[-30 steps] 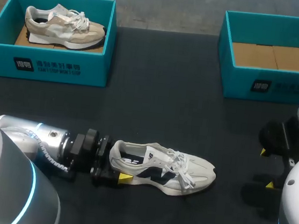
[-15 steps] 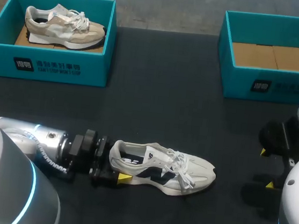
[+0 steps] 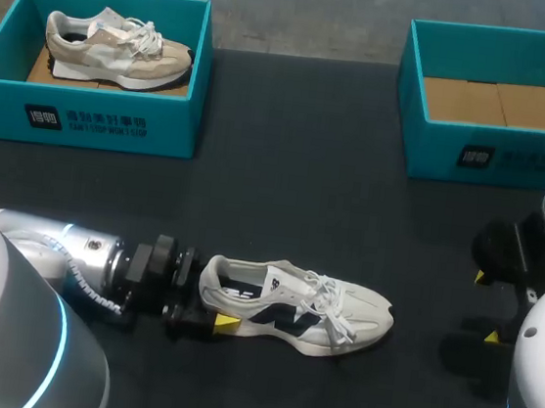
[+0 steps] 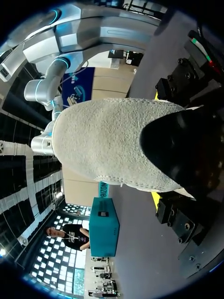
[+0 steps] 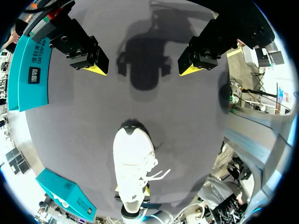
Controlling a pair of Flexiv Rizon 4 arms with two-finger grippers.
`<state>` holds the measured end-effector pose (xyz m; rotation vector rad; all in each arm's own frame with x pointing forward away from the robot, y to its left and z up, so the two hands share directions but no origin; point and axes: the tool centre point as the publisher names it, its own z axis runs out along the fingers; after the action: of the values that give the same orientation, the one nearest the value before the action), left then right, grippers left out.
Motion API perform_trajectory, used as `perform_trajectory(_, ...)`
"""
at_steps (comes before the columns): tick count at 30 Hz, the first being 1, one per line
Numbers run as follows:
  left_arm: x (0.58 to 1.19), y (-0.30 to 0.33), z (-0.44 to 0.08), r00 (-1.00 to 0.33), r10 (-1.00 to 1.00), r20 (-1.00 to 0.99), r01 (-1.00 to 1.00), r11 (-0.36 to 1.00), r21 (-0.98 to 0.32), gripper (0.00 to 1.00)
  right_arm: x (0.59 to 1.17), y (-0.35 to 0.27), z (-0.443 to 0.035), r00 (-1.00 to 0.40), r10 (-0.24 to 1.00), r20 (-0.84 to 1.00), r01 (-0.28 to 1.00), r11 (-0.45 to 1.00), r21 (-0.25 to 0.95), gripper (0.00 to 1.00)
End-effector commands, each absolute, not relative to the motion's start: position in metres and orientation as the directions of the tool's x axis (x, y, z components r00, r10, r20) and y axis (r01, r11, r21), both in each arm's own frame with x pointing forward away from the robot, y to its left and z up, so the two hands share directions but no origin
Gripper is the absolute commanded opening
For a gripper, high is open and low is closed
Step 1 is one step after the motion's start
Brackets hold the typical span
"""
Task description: Take the shoe out of the shoebox, open the shoe tongue, remove and reinsert the insole, then place the shoe into the shoebox
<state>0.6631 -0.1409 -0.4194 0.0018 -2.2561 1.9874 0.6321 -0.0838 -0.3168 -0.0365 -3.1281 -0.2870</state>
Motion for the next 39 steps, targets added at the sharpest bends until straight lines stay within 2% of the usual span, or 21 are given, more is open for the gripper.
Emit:
perform_trajectory(1,0.663,-0.142,-0.418,-0.99,0.092,0.104,-0.091,0.136,-0.986,0.0,0.63,-0.084,-0.317,-1.0,0.024,0.0,0.024,0.983,0.181,1.0)
perform_trajectory(18,0.663,-0.142,-0.418,-0.99,0.092,0.104,-0.091,0.136,-0.986,0.0,0.63,-0.084,-0.317,-1.0,0.024,0.0,0.024,0.983,0.181,1.0)
perform_trajectory(20,0.663,-0.142,-0.418,-0.99,0.092,0.104,-0.091,0.136,-0.986,0.0,0.64,-0.076,-0.308,-0.993,0.108,0.052,0.113,0.988,0.109,1.0)
perform_trajectory(23,0.663,-0.142,-0.418,-0.99,0.092,0.104,-0.091,0.136,-0.986,0.0,0.648,-0.072,-0.297,-0.919,0.376,0.116,0.383,0.923,0.045,1.0)
perform_trajectory(26,0.663,-0.142,-0.418,-0.99,0.092,0.104,-0.091,0.136,-0.986,0.0,0.646,-0.064,-0.285,-0.805,0.587,0.088,0.592,0.805,0.04,1.0)
perform_trajectory(30,0.663,-0.142,-0.418,-0.99,0.092,0.104,-0.091,0.136,-0.986,0.0,0.642,-0.04,-0.28,-0.579,0.814,0.051,0.811,0.581,-0.059,1.0)
perform_trajectory(31,0.663,-0.142,-0.418,-0.99,0.092,0.104,-0.091,0.136,-0.986,0.0,0.641,-0.035,-0.279,-0.544,0.839,0.028,0.835,0.544,-0.078,1.0)
perform_trajectory(39,0.663,-0.142,-0.418,-0.99,0.092,0.104,-0.091,0.136,-0.986,0.0,0.641,-0.035,-0.279,-0.544,0.839,0.028,0.835,0.544,-0.078,1.0)
